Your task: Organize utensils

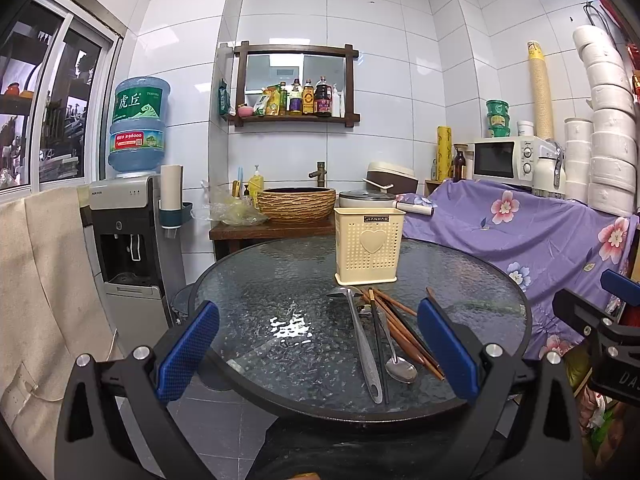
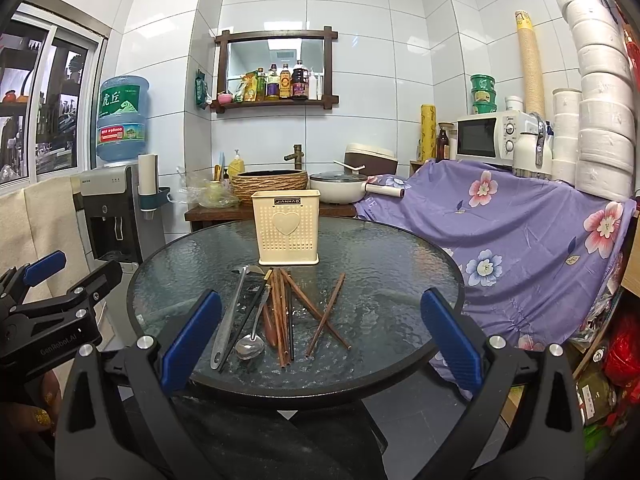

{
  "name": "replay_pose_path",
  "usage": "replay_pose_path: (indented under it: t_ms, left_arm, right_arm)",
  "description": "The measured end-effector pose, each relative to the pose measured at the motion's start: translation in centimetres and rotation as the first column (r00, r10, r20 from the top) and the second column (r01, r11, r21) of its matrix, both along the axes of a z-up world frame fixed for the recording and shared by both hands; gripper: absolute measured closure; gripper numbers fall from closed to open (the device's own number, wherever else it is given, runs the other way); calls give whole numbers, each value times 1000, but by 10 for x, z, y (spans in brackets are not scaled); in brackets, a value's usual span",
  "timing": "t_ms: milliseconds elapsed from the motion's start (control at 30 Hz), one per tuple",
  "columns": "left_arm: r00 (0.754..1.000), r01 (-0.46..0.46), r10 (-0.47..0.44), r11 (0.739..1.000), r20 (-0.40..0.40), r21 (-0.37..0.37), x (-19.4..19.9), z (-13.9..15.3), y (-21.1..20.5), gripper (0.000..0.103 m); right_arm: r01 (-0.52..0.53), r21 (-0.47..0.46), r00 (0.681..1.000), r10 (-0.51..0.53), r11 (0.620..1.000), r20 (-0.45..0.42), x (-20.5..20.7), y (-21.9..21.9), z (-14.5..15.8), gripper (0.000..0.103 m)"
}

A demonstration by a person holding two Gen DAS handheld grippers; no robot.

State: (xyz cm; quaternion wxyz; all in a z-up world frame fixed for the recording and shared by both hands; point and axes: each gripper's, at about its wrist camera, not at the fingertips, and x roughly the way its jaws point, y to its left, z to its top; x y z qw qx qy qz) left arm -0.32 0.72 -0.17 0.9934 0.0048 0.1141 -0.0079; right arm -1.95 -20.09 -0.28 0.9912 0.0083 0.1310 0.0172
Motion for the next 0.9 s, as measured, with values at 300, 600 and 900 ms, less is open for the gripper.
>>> replay_pose_path:
  t_ms: [300, 600, 900]
  left_arm:
    - [1000, 0, 0, 1000, 0, -1, 0, -1, 0, 5]
    - [1000, 1, -1, 1000, -1, 0, 0, -1, 0, 5]
    - [1000, 1, -1, 1000, -1, -2, 0, 0, 0, 5]
  right_arm:
    - [-3, 1, 1000, 3, 1000, -5, 0, 1, -3, 5]
    - [-3, 0, 1000, 3, 1000, -7, 0, 1, -3, 5]
    - [1, 5, 1000, -1, 1000, -11, 2, 0, -5, 5]
